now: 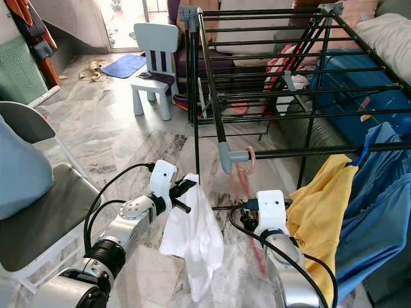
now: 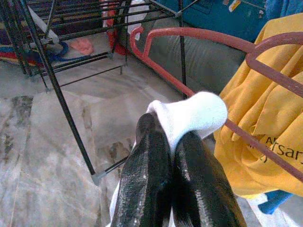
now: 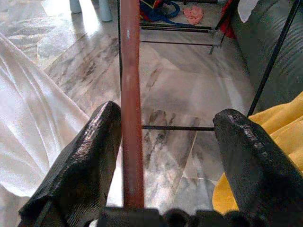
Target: Hang hanger
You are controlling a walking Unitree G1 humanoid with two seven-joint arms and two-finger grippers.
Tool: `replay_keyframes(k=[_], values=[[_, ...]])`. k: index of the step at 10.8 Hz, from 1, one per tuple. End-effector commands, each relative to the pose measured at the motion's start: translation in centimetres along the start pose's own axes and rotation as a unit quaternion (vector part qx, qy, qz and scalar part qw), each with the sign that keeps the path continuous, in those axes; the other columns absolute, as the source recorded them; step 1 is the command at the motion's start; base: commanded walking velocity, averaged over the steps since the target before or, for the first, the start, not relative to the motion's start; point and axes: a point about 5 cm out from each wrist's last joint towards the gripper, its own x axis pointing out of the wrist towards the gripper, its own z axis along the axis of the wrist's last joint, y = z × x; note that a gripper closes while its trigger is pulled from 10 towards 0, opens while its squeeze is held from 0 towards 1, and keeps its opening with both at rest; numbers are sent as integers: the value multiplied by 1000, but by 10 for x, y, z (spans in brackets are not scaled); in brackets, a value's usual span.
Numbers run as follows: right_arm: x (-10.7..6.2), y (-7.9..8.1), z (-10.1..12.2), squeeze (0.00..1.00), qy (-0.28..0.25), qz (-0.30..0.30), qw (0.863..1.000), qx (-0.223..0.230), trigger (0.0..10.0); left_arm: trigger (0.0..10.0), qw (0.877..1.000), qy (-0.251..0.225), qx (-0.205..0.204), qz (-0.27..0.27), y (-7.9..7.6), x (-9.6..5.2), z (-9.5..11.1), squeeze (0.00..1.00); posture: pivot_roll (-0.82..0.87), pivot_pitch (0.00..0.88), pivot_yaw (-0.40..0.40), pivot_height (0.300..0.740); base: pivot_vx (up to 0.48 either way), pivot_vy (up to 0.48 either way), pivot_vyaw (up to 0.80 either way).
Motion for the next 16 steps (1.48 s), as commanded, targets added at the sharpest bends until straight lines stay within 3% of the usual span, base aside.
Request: replay_keyframes(k=[1,2,6,16], values=[[-1,1,2,106,-2,2,1000,1,1882,10000,1000,-7,14,-2,0,4,10,0,-60,0,1,740,0,0,0],[-1,4,2,0,-1,6,1000,3,0,10000,1000,-7,15,-3,0,4,10,0,-61,0,2,740,0,0,0],[0,7,2,0,0,9,1000,7,1137,10000,1000,-6,15,-4,-1,5,10,0,-60,0,0,740,0,0,0],[0,8,0,0,3,5,1000,6,275,10000,1000,-1,18,-8,-2,5,9,0,-61,0,3,740,0,0,0]])
